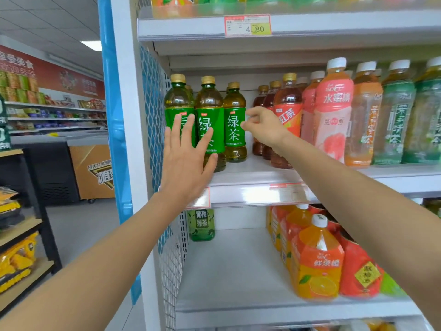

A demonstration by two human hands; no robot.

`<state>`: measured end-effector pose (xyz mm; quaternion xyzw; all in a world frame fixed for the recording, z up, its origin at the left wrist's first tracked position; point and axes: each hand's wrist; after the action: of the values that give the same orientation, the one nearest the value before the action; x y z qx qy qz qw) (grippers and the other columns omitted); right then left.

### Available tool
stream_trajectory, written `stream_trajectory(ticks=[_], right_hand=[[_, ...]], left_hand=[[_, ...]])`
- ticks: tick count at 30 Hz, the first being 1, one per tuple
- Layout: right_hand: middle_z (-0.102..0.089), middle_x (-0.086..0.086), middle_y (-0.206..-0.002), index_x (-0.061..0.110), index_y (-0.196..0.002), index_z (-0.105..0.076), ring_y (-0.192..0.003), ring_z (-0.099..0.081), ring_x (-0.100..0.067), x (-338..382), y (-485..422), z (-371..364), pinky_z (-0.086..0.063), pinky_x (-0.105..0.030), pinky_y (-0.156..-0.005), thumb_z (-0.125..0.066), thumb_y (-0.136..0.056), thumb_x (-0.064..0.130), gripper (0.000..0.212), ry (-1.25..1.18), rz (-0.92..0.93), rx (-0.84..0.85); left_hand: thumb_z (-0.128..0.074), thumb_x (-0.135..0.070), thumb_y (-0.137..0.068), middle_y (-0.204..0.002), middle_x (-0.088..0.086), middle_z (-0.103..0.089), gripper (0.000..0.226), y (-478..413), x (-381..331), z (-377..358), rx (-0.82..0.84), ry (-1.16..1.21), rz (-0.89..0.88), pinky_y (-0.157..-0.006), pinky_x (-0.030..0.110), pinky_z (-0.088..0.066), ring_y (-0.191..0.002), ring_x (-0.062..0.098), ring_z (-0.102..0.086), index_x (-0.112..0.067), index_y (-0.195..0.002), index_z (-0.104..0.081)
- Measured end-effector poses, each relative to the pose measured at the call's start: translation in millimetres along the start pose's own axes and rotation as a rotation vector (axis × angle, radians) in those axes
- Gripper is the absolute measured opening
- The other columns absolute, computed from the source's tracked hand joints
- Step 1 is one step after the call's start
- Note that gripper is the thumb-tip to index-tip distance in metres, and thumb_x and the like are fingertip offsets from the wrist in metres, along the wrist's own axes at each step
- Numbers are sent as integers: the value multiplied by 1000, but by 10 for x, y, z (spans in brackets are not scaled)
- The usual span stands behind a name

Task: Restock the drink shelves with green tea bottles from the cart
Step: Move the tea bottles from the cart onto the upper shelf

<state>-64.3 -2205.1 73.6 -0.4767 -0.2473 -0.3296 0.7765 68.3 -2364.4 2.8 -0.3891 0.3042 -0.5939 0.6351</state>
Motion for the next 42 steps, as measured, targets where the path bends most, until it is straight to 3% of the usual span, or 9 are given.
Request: stream_trajectory(ticks=[4, 8, 15, 21, 25, 29, 32, 37, 42], right_hand=[[-65, -10, -107, 13, -120, -57, -96, -65, -21, 196, 813, 522, -56, -31, -84, -59, -91, 16, 29, -38, 159, 3], [-67, -17, -94, 5, -111, -59, -81, -67, -23, 60, 1584, 1201, -57, -35, -74, -57, -93, 10, 19, 34, 59, 0], [-64, -9, -75, 3, -96, -60, -58, -62, -17, -761, 2803, 2239, -53, -25, -52, -54, -95, 8, 8, 313, -423, -56], [-66, -7, -95, 6, -110, -63, -82, -63, -23, -1726, 3843, 2476, -51, -25, -68, -59, -91, 21, 24, 614, -858, 106], [-58, -7, -124, 15, -128, -52, -109, -57, -24, -2175, 4268, 2290, -46, -31, -89, -58, -92, 31, 40, 612, -1002, 219], [-45, -9, -143, 13, -141, -40, -126, -48, -26, -2484, 4324, 2049, -41, -35, -103, -57, -93, 35, 56, 571, -985, 243], [-56, -9, -129, 12, -123, -56, -113, -56, -24, -2706, 4279, 1967, -47, -36, -97, -66, -85, 41, 49, 707, -974, 365], [-59, 2, -76, 12, -80, -64, -68, -55, -13, -2817, 4271, 2001, -46, -22, -58, -80, -70, 39, 33, 783, -957, 241], [-64, 4, -80, 12, -93, -73, -76, -59, -13, -2720, 4196, 2164, -48, -24, -66, -78, -74, 42, 36, 645, -964, 186]], left_hand=[[-48, -30, -92, -132, 12, -53, 33, 18, -490, 256, -199, 211, -130, -102, 46, -35, -129, 31, -41, -15, -118, -62], [-48, -22, -89, -97, 4, -62, 22, 128, -1288, 261, -228, 546, -305, -76, 36, -41, -94, 25, -53, -12, -98, -65], [-56, -26, -86, -75, -12, -59, 8, 745, -2924, -247, 275, 1029, -384, -65, 34, -48, -75, 17, -61, -25, -87, -63], [-54, -43, -93, -112, -4, -66, 28, 1653, -3783, -837, 941, 947, -563, -78, 29, -46, -103, 18, -61, -26, -113, -65], [-40, -53, -97, -154, 0, -37, 55, 2243, -3778, -1197, 1031, 666, -652, -113, 35, -28, -142, 20, -30, -26, -145, -39], [-31, -45, -102, -161, -4, -18, 55, 2532, -3669, -1374, 981, 780, -564, -119, 30, -9, -149, 11, -4, -19, -150, -30], [-29, -48, -101, -161, -5, -16, 59, 2572, -3661, -1446, 976, 830, -536, -118, 27, -6, -149, 8, -2, -17, -151, -27], [2, -67, -72, -161, -5, -18, 99, 2581, -3666, -1489, 1008, 824, -526, -121, 30, -6, -149, 9, -2, -16, -152, -27], [-28, -51, -99, -162, -5, -15, 62, 2580, -3670, -1450, 1015, 790, -539, -119, 29, -6, -149, 8, 1, -16, -151, -30]])
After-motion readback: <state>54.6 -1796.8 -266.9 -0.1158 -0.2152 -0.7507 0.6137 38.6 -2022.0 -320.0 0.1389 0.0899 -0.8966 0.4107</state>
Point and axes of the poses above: each hand's wrist, its own y-axis away from the middle knuckle, its own z-axis out of the back of the hand, x = y × z
